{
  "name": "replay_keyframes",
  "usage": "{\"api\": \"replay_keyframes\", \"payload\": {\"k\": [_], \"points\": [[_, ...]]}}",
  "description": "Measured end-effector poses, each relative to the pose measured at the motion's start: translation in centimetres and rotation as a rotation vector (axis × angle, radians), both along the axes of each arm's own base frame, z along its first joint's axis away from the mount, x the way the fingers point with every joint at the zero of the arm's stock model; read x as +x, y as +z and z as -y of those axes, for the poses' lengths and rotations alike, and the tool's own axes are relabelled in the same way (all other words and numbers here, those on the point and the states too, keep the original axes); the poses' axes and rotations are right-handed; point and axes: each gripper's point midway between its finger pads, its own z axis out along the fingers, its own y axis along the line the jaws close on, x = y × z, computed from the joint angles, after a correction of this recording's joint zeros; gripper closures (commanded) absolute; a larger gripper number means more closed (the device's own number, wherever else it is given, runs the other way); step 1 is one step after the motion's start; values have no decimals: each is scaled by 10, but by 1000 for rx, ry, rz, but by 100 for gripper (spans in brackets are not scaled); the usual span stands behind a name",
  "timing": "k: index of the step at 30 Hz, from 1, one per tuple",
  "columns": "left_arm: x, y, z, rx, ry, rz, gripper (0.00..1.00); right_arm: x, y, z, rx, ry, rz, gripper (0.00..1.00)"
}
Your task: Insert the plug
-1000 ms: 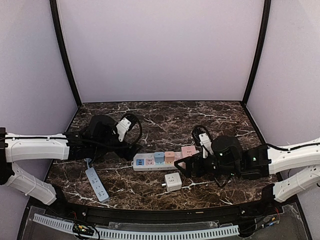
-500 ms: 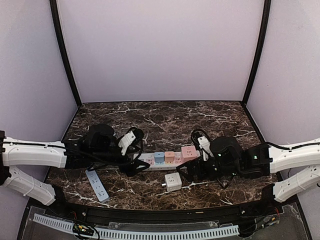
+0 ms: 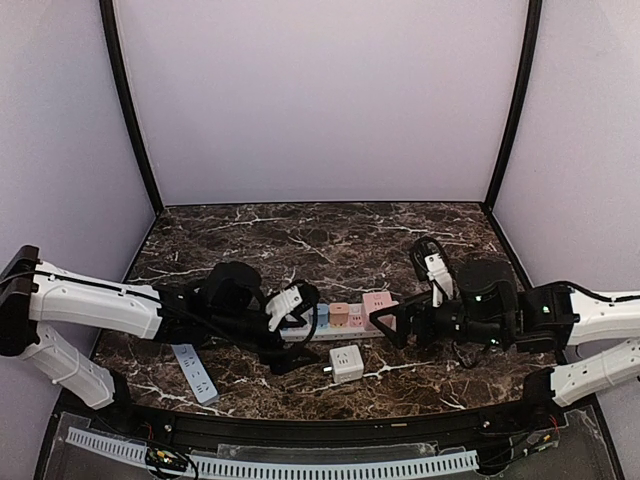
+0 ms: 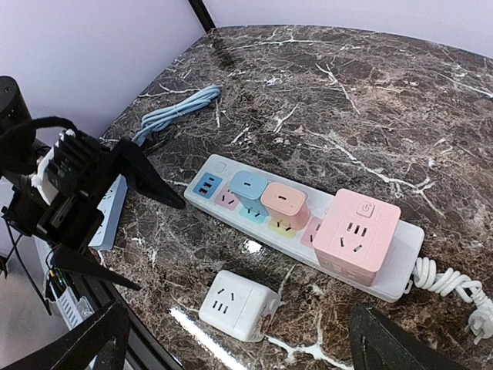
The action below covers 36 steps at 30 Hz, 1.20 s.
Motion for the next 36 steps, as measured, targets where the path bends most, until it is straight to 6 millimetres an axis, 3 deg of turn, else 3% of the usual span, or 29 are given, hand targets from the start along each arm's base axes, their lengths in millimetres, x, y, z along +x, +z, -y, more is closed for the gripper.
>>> {"api": "replay_keyframes", "payload": {"k": [5,14,17,19,23,29,36], "points": [[-7,-9,20,35,-27,5,8,0,-3,7,-7,-10,3,1],[-1,-29,42,106,2,24,11,0,-7,12,-22,-22,5,1],[3,-37,44,140,43,34,9,0,-9,14,-23,-23,4,1],[12,-39,36,169,128,49,3,-1,-10,14,-25,-23,3,1],[41,-27,4,186,412,96,1,-1,-17,16,-35,-25,-3,1],[77,10,-83,92,904,226,1,-3,-31,19,-52,-23,-14,1],[99,-8,-172,166,1283,178,2,-4,-34,16,-26,-16,-18,1]]}}
